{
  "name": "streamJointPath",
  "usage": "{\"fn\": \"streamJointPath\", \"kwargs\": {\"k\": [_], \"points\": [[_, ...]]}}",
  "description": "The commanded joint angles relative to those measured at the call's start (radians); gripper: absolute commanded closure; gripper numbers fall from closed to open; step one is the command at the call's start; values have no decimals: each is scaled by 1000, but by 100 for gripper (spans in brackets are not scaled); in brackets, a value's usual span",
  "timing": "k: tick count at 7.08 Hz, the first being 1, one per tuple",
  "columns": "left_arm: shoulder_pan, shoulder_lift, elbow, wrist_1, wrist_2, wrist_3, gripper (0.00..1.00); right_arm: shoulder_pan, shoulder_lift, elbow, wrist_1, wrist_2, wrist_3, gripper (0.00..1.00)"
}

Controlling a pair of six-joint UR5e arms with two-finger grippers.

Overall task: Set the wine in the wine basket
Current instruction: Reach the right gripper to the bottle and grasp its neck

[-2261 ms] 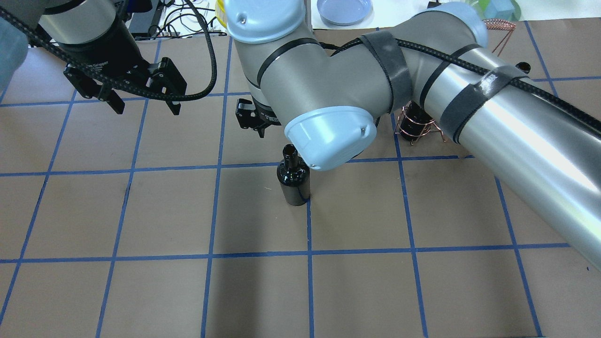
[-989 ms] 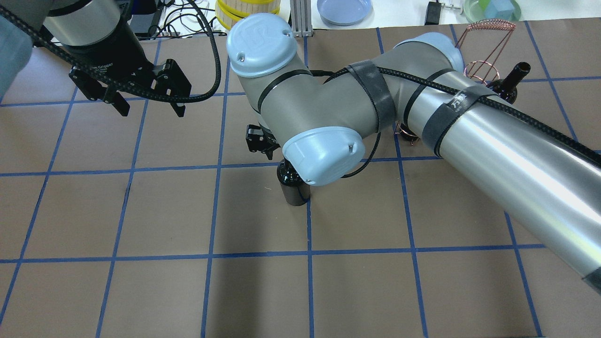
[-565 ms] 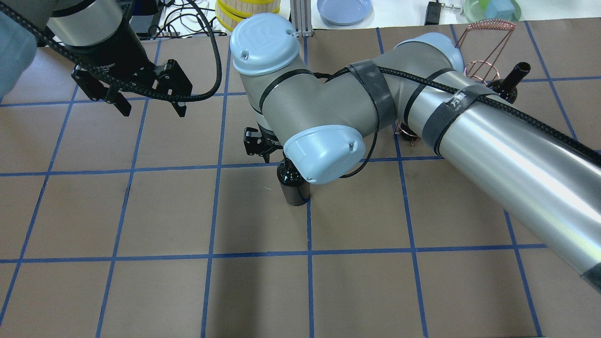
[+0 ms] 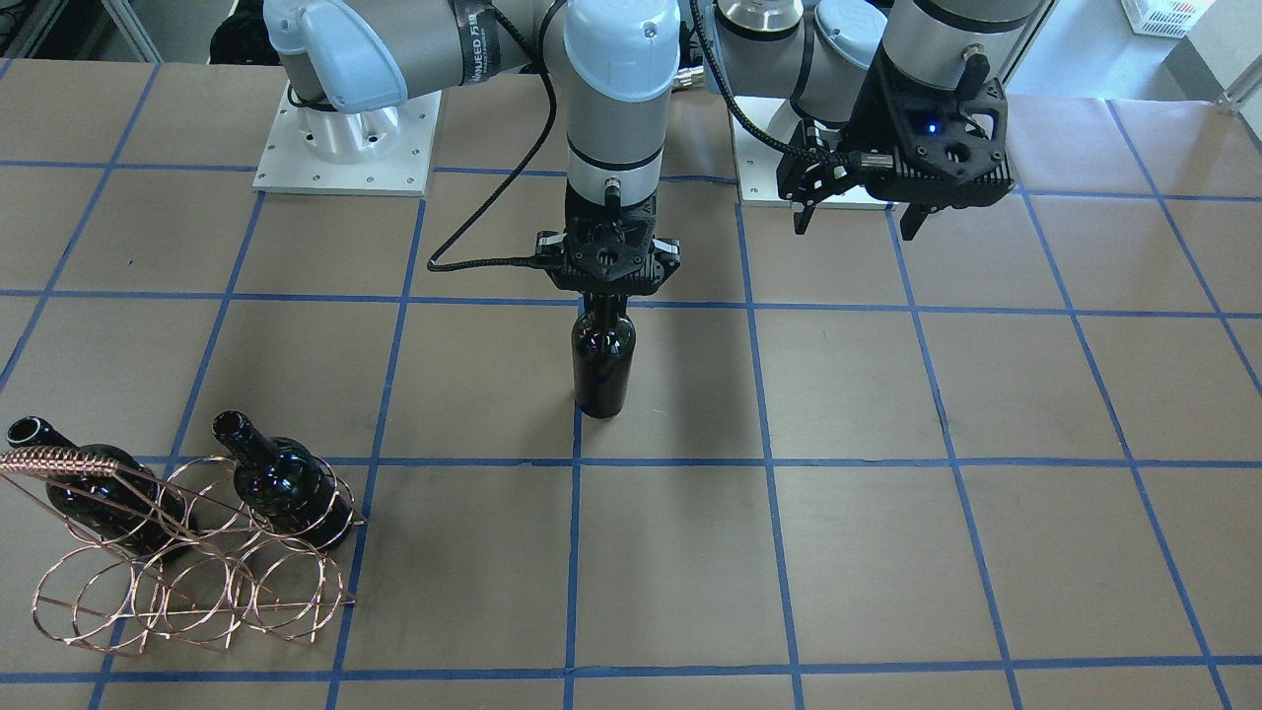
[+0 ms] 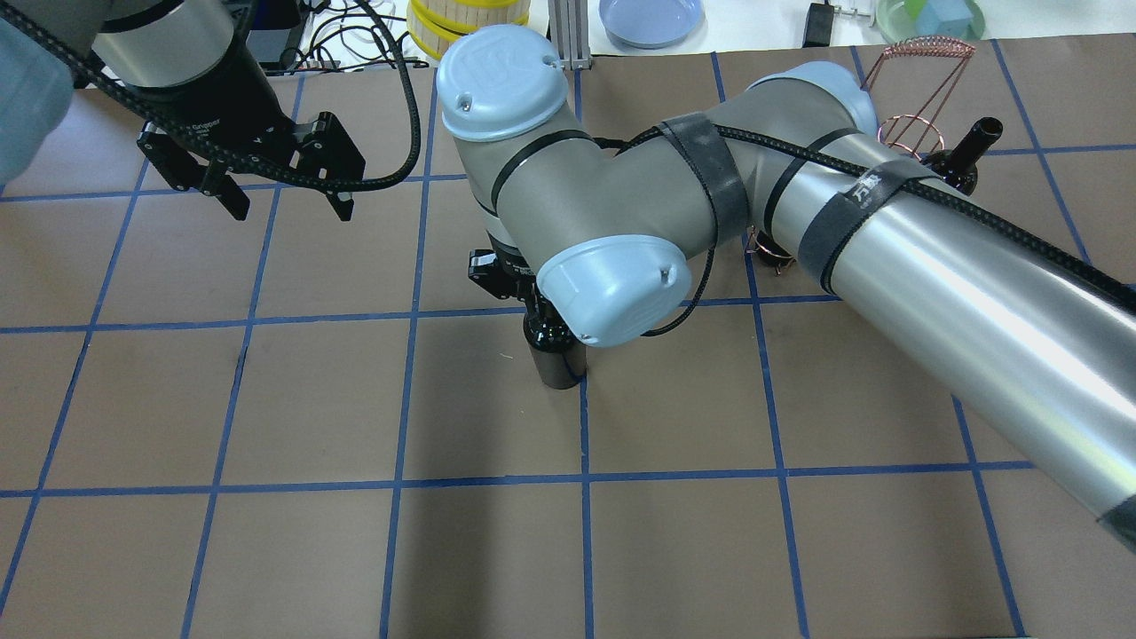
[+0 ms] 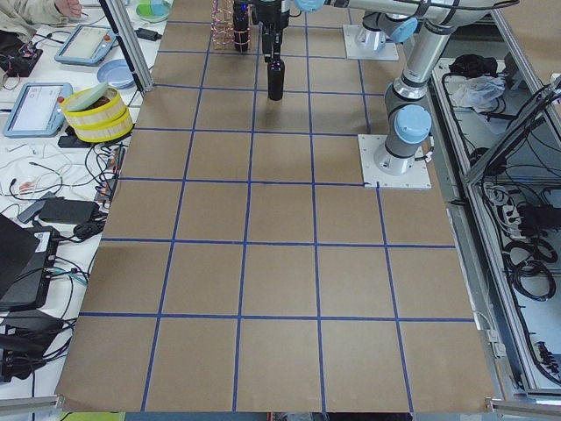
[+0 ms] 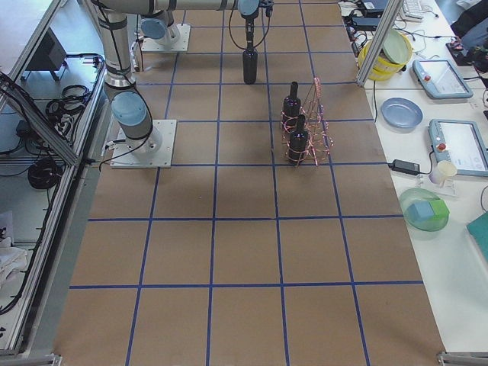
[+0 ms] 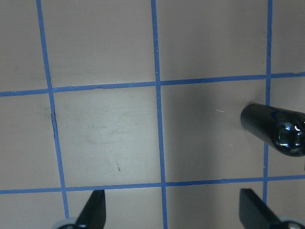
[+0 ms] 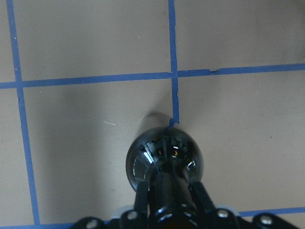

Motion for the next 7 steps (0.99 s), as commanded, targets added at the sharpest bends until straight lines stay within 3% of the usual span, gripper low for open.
{"fn": "streamJointPath", "kwargs": {"k": [1,4,7], "points": [[0,2,0,0,0,-1,0,-2,-6,0,-9,1,0,100],[0,4,0,0,0,-2,0,-14,-21,-14,-6,-1,0,100],[-2,4,-3,-1,0,-3,0,-127,-125,-17,77,23,-67,100]]}}
